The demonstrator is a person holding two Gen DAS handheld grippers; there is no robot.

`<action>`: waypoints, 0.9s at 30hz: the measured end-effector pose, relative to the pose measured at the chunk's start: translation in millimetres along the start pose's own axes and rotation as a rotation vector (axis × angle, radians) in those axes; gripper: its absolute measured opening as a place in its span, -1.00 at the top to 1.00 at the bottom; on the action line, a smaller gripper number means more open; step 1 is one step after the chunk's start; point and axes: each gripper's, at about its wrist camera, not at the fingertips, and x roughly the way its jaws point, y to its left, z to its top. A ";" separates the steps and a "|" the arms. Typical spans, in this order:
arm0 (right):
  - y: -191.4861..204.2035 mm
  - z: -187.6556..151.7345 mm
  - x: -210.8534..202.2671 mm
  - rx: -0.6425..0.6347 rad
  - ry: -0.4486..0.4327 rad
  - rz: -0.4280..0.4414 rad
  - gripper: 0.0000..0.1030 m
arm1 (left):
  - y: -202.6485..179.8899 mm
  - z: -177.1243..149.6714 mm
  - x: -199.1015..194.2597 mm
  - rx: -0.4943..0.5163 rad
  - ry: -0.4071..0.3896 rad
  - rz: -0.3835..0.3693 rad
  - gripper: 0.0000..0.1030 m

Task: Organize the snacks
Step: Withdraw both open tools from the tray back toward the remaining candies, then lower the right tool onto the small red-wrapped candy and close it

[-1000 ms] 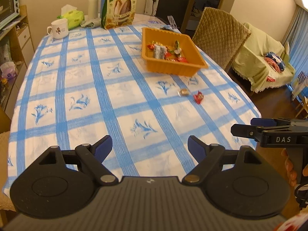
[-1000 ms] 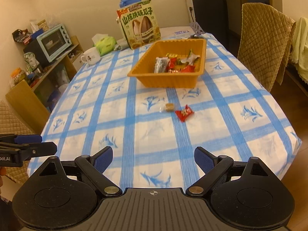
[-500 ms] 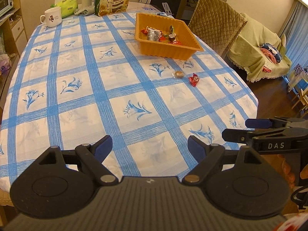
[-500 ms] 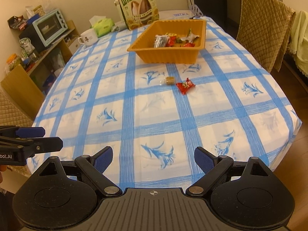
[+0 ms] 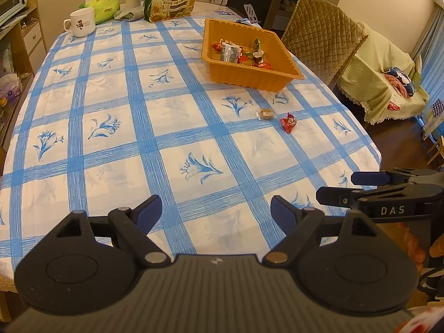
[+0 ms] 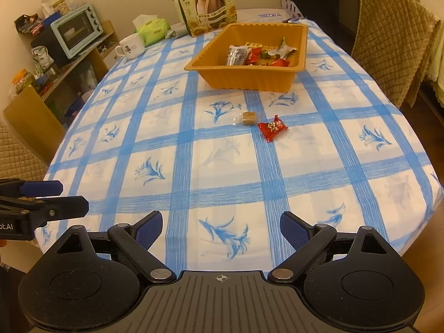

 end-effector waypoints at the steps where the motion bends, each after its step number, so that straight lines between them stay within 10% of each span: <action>1: -1.9 1.6 1.9 -0.002 0.003 0.001 -0.77 | -0.8 1.7 1.8 -0.002 0.001 0.001 -0.63; 12: -32.9 25.0 23.3 0.036 -0.006 -0.007 -0.76 | -11.0 25.2 33.2 -0.009 0.010 0.012 -0.62; 27: -69.2 66.7 64.2 0.123 -0.024 0.016 -0.12 | -21.1 64.9 87.3 -0.010 0.017 0.045 -0.61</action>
